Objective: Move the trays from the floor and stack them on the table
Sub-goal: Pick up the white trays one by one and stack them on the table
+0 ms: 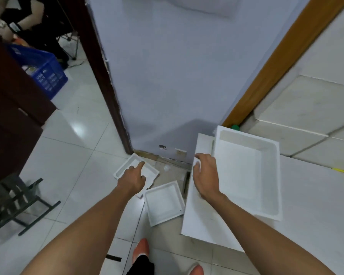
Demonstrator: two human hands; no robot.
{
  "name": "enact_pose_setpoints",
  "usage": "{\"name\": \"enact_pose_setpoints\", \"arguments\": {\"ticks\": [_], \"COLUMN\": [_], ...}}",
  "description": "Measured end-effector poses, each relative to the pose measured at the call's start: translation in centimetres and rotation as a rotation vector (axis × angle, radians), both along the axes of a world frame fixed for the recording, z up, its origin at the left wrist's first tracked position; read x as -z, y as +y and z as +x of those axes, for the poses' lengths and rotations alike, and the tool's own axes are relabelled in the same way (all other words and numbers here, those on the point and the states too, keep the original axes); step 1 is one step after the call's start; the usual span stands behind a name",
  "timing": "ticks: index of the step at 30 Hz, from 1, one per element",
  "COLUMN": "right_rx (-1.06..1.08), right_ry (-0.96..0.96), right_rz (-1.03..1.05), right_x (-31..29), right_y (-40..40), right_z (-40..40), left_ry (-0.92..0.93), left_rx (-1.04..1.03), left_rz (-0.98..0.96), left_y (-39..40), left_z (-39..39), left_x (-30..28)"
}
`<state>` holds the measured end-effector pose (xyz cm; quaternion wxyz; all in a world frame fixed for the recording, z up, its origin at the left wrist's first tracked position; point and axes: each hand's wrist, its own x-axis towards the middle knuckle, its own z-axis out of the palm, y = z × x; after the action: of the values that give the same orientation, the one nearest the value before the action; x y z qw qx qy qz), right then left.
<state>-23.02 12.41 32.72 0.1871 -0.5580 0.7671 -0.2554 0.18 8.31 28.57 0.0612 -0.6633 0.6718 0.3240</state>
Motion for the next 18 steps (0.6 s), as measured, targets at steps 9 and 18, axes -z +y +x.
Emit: {"name": "enact_pose_setpoints", "arguments": {"ticks": [9,18], "right_rx": [0.245,0.702], "right_ry": [-0.497,-0.669], "right_rz": [0.498,0.993], "right_x": [20.9,52.6], "right_y": [-7.3,0.6], "right_z": [11.8,13.6], "left_ry": [0.005,0.056], "left_rx": [-0.050,-0.150], "left_rz": [0.086,0.404], "left_y": [-6.0,-1.1], "left_z": [7.1,5.9], "left_x": [17.5,47.7]}}
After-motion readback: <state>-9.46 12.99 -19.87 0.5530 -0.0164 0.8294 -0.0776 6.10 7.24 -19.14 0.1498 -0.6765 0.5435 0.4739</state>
